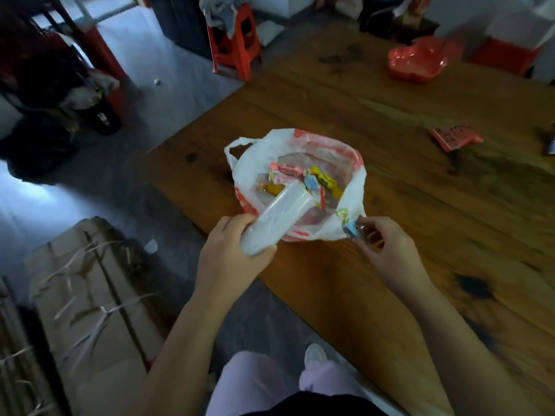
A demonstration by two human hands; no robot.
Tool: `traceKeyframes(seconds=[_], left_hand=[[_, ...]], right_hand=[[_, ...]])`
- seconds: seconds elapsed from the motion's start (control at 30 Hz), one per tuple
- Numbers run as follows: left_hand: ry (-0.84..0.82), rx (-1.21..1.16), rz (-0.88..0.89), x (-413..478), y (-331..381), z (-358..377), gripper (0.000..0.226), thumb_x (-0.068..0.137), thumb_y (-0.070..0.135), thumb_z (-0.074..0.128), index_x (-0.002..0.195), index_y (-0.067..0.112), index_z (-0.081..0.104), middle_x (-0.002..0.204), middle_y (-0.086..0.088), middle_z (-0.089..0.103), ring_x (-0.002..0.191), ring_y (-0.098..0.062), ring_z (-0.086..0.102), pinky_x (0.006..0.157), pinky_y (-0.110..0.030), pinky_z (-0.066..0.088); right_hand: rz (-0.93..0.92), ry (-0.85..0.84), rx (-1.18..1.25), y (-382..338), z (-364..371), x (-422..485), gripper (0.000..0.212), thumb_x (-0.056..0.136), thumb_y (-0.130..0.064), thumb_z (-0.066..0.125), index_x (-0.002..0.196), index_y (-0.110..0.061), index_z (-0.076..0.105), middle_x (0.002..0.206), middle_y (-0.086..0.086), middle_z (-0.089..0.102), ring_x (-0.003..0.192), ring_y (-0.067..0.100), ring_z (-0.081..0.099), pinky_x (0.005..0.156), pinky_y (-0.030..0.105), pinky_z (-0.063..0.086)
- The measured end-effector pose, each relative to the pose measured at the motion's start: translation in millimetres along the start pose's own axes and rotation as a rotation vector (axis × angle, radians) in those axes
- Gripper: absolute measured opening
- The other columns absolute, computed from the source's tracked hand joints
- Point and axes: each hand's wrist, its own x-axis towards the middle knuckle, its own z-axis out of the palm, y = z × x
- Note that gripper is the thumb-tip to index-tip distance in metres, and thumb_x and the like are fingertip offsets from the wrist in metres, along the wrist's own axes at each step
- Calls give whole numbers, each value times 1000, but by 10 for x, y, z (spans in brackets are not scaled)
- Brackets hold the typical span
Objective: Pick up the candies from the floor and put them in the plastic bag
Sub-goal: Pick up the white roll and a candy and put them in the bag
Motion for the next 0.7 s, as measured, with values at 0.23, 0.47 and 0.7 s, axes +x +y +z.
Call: traceKeyframes(seconds=[0.23, 0.47, 0.7], left_hand=[[-113, -17, 103, 1013, -475, -50, 57, 65, 32, 78, 112, 12, 53, 106, -9, 58, 95, -16, 54, 68, -18, 45], [-287, -67, 278, 2074, -775, -143, 54, 68, 27, 75, 115, 14, 52, 112, -8, 55, 102, -21, 52, 78, -35, 50], [-445, -116, 433, 2552, -713, 169, 51, 72, 31, 71, 117, 18, 51, 115, -3, 54, 104, -17, 49, 83, -34, 48]], right_hand=[[74, 51, -38, -245, 419, 937, 27, 79, -15, 65, 105, -15, 58, 99, 3, 60, 82, 15, 55, 64, 25, 43], [247, 41, -259, -394, 771, 1614, 30, 82, -18, 62, 111, -10, 58, 108, 16, 65, 93, 32, 60, 77, 39, 49], [418, 181, -222, -476, 813, 1683, 31, 80, -13, 63, 111, -11, 60, 114, 14, 63, 101, 32, 58, 81, 40, 49]])
